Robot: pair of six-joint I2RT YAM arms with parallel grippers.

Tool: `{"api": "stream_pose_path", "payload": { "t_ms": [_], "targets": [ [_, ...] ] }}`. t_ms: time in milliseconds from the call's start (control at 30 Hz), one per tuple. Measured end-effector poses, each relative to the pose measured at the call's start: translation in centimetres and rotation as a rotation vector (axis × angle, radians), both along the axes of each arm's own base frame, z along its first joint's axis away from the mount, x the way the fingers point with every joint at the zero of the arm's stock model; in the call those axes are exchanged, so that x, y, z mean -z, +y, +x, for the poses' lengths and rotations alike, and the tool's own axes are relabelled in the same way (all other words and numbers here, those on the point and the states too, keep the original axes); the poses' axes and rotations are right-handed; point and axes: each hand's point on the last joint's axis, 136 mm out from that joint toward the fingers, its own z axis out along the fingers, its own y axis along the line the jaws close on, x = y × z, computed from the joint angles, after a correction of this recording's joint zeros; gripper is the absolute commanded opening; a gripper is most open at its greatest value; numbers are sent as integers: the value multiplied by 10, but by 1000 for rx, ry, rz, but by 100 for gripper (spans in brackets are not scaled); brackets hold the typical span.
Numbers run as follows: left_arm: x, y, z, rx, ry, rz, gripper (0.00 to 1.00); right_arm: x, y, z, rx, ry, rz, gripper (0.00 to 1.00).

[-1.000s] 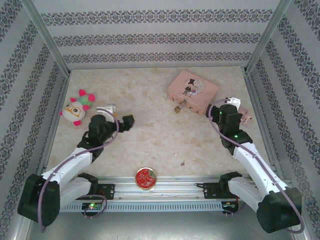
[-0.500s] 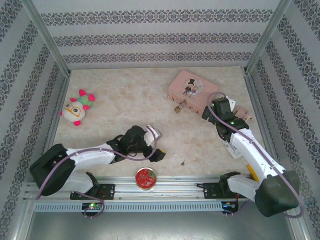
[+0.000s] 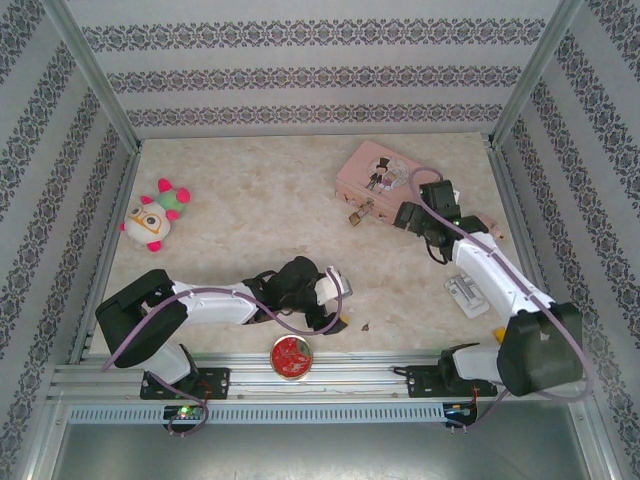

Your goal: Unlock the padlock with the key

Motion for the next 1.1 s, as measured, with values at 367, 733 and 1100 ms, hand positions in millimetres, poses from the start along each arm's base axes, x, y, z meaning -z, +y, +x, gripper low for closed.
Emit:
{"api": "stream_pose_path", "payload": {
  "t_ms": [367, 733, 1100],
  "targets": [
    [-75, -13, 150, -438, -96, -152, 99, 1, -20, 57, 54, -2, 81, 98],
    [-106, 3, 305, -741, -30, -276, 99, 22, -17, 102, 33, 19, 170, 88],
    [-60, -5, 362, -764, 80, -232, 94, 49, -1, 121, -16, 67, 233, 81]
  ]
}}
